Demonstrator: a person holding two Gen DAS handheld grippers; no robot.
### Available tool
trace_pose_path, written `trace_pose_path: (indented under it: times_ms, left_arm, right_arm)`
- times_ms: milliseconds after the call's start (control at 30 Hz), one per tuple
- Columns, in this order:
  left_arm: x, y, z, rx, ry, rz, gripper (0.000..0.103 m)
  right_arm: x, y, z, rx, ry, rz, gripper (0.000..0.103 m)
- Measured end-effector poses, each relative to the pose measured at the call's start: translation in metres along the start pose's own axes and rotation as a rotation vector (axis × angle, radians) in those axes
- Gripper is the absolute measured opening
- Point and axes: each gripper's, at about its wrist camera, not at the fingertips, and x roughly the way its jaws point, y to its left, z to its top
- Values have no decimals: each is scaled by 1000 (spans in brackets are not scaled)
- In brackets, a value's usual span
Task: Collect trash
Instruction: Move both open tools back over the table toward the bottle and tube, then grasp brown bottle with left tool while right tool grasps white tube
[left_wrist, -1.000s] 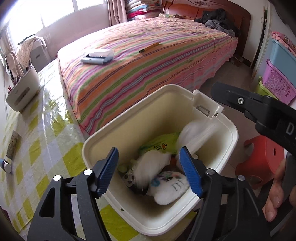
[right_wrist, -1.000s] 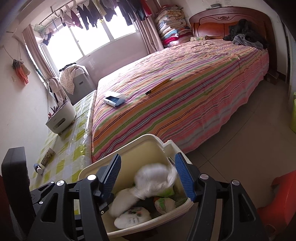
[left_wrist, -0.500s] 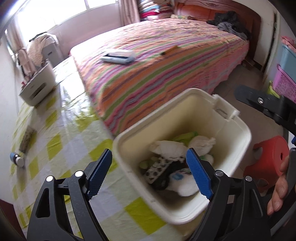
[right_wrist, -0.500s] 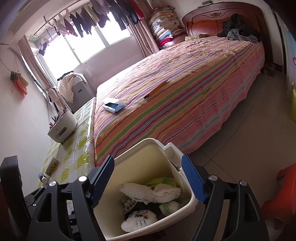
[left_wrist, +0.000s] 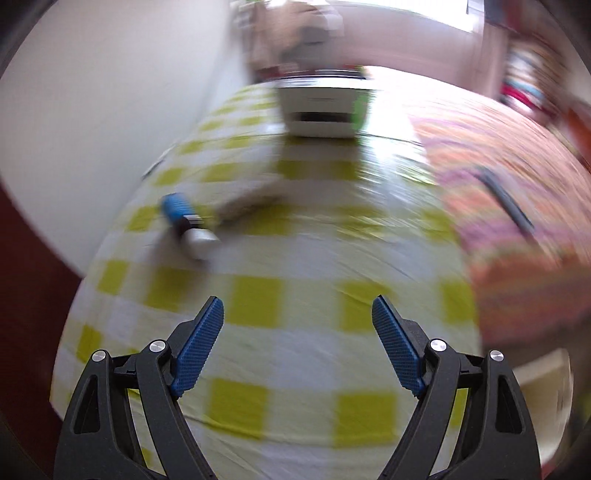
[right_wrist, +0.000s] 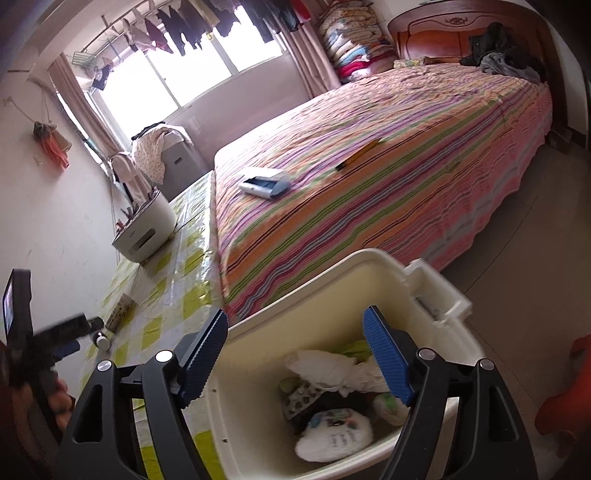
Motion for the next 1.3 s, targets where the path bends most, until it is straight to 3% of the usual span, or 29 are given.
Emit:
trace_pose_path:
  times_ms: [300, 433, 733, 800, 833, 867, 967, 1067, 1300]
  left_arm:
    - [83, 106, 84, -416, 192, 157, 80]
    - [114, 122, 99, -491, 260, 190, 80]
    - [167, 122, 117, -544, 361, 235, 80]
    - [176, 123, 116, -552, 388, 242, 77]
    - [179, 123, 115, -554, 399, 241, 71]
    - [183, 124, 114, -558, 413, 232, 60]
    - [190, 129, 109, -591, 441, 211, 45]
    - [187, 130, 108, -590, 438, 194, 43]
    - [164, 145, 87, -568, 395, 57, 42]
  right_arm:
    - [27, 60, -14, -124, 44, 39, 74]
    - [39, 75, -18, -147, 82, 68, 74]
    - [54, 95, -27, -164, 123, 102, 74]
    - [57, 99, -27, -165, 127, 111, 74]
    - [58, 100, -27, -167, 128, 116, 74]
    - [58, 101, -27, -169, 130, 119, 74]
    - [61, 102, -28, -174, 136, 129, 74]
    - [62, 105, -29, -180, 142, 136, 74]
    - [67, 114, -32, -216, 151, 133, 74]
